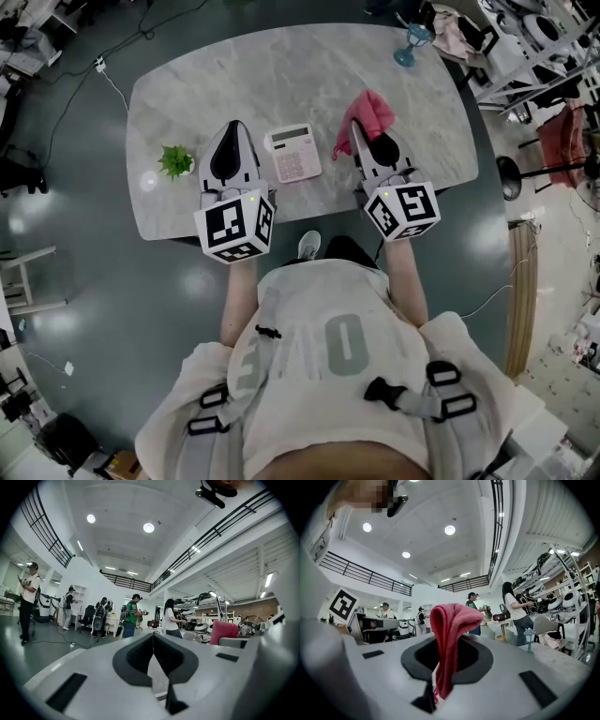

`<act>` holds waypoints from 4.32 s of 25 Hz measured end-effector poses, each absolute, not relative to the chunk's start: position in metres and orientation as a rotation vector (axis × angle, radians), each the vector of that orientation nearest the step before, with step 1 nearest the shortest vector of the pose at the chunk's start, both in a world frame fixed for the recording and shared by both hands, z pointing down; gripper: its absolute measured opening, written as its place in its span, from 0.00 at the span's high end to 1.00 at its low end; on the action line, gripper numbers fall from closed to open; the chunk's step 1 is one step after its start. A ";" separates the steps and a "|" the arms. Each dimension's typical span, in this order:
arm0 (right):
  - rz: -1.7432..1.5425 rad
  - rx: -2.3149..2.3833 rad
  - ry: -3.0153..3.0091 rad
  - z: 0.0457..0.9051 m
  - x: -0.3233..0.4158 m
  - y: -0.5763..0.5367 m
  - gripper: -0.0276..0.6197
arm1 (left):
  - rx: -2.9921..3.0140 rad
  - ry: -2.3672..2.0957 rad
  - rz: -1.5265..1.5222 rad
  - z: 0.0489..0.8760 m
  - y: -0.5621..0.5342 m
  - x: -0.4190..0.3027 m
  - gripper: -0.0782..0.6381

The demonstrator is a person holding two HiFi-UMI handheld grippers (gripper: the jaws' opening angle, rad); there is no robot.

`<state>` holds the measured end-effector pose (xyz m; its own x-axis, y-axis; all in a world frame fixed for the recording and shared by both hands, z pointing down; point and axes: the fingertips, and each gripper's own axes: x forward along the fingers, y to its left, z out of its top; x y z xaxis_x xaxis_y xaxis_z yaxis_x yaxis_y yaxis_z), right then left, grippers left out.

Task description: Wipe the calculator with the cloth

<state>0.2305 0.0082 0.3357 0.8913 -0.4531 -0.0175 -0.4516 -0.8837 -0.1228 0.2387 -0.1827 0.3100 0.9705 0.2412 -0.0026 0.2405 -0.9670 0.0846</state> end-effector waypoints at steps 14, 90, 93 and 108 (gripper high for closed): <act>0.018 -2.923 0.751 0.330 0.264 0.015 0.87 | 3.069 0.327 0.034 0.325 -0.182 0.270 0.86; -0.292 -2.935 0.978 0.397 0.311 0.010 0.87 | 2.673 0.543 1.431 0.642 -0.139 0.225 0.77; -0.362 -3.098 1.047 0.402 0.329 0.006 0.87 | 2.676 0.539 1.433 0.643 -0.139 0.225 0.78; -0.861 -3.560 2.229 0.510 0.362 -0.071 0.87 | 2.654 0.519 1.420 0.644 -0.140 0.226 0.78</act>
<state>0.3624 -0.0711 0.5095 0.5615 -0.4266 0.7090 -0.7923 -0.0301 0.6094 0.2263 -0.1402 0.6435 0.5110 0.3355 0.7914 0.2544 -0.9385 0.2336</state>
